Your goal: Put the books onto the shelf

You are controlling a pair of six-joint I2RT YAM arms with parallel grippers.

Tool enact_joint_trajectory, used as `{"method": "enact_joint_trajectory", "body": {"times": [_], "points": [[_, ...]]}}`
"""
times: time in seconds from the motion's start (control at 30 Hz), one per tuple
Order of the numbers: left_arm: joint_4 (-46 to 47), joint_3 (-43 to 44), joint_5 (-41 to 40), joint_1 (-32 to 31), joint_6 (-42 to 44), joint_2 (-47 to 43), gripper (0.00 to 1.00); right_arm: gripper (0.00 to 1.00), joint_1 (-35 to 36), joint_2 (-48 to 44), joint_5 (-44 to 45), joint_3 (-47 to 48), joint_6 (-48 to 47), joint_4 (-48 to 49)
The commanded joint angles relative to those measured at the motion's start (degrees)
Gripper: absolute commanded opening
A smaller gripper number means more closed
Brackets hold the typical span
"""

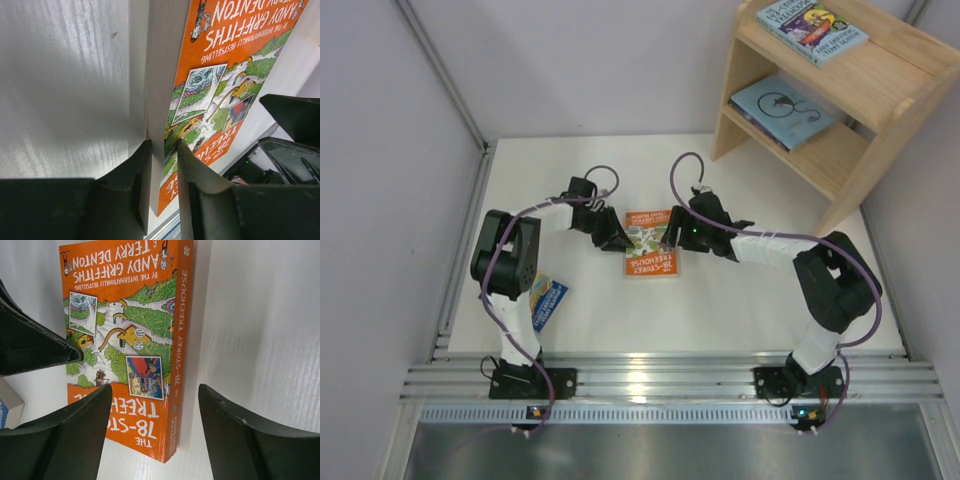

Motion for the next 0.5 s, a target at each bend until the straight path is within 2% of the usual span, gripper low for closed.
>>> {"method": "enact_joint_trajectory", "body": {"times": [0.0,0.17,0.47], "points": [[-0.26,-0.94,-2.82,1.94,0.54,3.46,0.24,0.7,-0.38,1.71,-2.84,1.94,2.41,4.51],[-5.19,-0.32,-2.55,5.46,0.79,5.31,0.15,0.7,-2.48,3.73,-6.89,-1.57,7.15,11.37],[-4.23,-1.38,-1.15,6.79,2.2,5.05,0.15,0.7,-2.84,8.65,-11.81,-2.37,9.26,17.08]]}}
